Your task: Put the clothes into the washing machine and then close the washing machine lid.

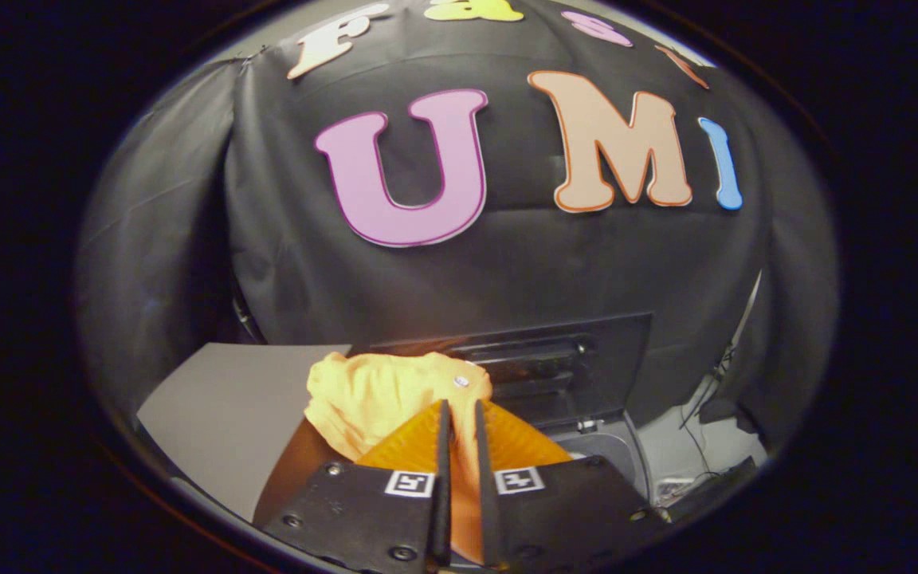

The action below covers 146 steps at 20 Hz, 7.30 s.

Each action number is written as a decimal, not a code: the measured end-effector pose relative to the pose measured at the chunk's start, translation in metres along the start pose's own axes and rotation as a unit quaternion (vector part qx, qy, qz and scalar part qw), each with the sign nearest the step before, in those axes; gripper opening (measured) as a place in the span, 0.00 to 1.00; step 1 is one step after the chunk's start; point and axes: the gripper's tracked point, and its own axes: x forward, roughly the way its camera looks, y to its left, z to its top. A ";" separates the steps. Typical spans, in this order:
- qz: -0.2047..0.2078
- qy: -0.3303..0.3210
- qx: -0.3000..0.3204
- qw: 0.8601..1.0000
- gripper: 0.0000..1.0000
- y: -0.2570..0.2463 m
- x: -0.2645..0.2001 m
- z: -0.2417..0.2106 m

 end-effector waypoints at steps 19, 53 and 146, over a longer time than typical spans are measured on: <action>-0.024 -0.058 -0.022 0.998 0.39 -0.029 -0.026 -0.009; -0.070 -0.244 -0.084 0.964 0.96 -0.113 -0.196 -0.037; -0.048 -0.095 -0.038 0.994 0.98 -0.038 -0.007 -0.025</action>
